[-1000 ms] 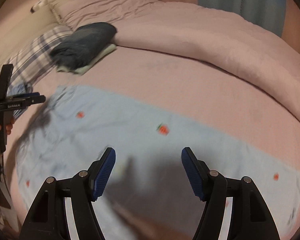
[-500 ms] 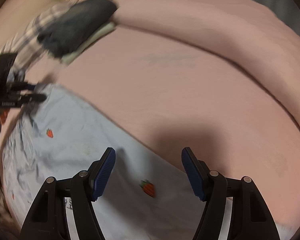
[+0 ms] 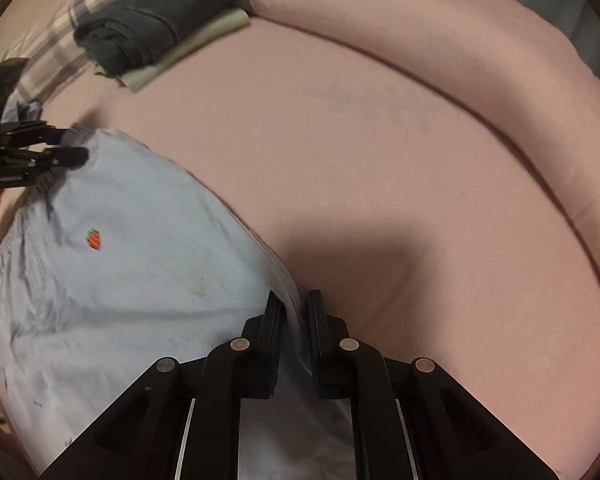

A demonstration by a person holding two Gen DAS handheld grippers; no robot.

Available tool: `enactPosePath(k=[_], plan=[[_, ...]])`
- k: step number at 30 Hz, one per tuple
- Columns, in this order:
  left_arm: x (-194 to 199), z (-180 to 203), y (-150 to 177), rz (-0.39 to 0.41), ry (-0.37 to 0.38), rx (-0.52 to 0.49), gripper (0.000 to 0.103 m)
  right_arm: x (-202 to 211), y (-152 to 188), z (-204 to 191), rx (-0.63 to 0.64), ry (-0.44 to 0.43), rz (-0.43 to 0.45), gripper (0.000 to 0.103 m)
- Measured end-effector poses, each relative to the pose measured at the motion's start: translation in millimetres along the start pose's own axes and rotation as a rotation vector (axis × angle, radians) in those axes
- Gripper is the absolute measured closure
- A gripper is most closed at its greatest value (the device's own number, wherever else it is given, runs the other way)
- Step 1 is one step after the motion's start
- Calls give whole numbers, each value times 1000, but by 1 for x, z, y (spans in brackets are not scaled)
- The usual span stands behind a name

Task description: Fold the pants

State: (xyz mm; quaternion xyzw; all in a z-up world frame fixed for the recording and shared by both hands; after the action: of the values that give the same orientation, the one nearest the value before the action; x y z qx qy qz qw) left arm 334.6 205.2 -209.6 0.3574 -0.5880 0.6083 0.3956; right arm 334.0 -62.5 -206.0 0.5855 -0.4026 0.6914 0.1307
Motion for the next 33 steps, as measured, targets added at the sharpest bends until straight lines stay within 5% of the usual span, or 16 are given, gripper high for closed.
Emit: enactPosePath(k=[2,4,6,9,10,11,13,14,15,16,22,28,33], plan=[[8,-5,-6,42,-9,-2,24,13,2,0,16,-19,15,71],[0,-11,-10,24,-29,20,21,15,3,8,17,12,21,42],[-13,-10,-7,-17,-4,49,23,3,10,15,-11,27,-13,34],[-22,2,-4,-26,-11,36,39,-10,19,21,-67,13,1,25],[-19,7,-4,-23,12,30,61,-9,21,22,-83,16,5,25],[-14,17,2,-20,37,25,69,-6,23,23,-97,23,8,25],[-7,26,5,-13,0,-10,76,1,26,22,-113,28,-8,33],[-1,32,7,-4,-17,-28,80,7,27,17,-113,23,-14,51],[4,37,7,3,-23,-33,81,13,28,15,-105,22,-18,81],[11,41,8,15,-21,-37,84,22,31,9,-96,24,-22,93],[82,36,23,143,6,-77,88,108,57,-4,-63,110,113,96],[151,47,66,270,-42,-173,89,194,116,-64,57,192,230,96],[162,40,127,331,-39,-174,90,194,167,-135,159,204,220,96]])
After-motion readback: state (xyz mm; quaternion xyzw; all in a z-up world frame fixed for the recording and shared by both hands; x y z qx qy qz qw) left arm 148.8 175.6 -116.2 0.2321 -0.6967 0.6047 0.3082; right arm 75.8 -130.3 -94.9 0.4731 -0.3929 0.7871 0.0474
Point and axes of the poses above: each gripper's, at about its wrist camera, not at the fingertips, and x roughly against the way its jaws point, z to its right, y to its underside, the point moved 8 cm from there along -x, roughly the way its jaws point, and after that the axes turned 3 degrees about -z, right-handed, at the moved point
